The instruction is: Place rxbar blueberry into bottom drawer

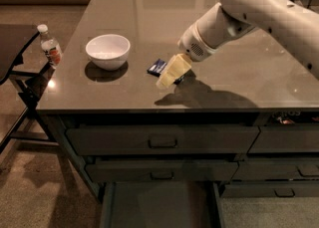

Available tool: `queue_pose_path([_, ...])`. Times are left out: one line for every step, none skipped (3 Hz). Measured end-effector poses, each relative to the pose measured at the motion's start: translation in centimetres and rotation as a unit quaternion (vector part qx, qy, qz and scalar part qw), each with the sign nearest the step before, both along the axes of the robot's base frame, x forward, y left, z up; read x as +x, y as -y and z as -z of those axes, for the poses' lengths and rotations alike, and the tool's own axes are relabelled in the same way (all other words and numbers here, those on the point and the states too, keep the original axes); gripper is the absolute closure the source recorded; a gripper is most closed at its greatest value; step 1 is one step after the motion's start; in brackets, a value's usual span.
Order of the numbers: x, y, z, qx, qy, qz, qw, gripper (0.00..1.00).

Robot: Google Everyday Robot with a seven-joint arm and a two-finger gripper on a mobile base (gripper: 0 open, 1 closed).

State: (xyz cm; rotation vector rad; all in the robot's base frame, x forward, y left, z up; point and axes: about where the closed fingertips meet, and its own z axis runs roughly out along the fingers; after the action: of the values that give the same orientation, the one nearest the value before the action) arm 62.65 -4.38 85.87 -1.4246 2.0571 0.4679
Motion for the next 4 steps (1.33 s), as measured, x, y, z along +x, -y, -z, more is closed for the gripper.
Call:
queue_pose_path([0.14, -0.08, 1.06, 0.0, -0.007, 0.007, 0.9999, 0.0])
queue_pose_path([0.54, -0.06, 1.67, -0.003, -0.007, 0.018, 0.9998, 0.09])
queue_pose_path([0.53, -0.11, 1.88, -0.004, -0.008, 0.017, 0.9998, 0.0])
queue_pose_path([0.53, -0.11, 1.88, -0.004, -0.008, 0.017, 0.9998, 0.0])
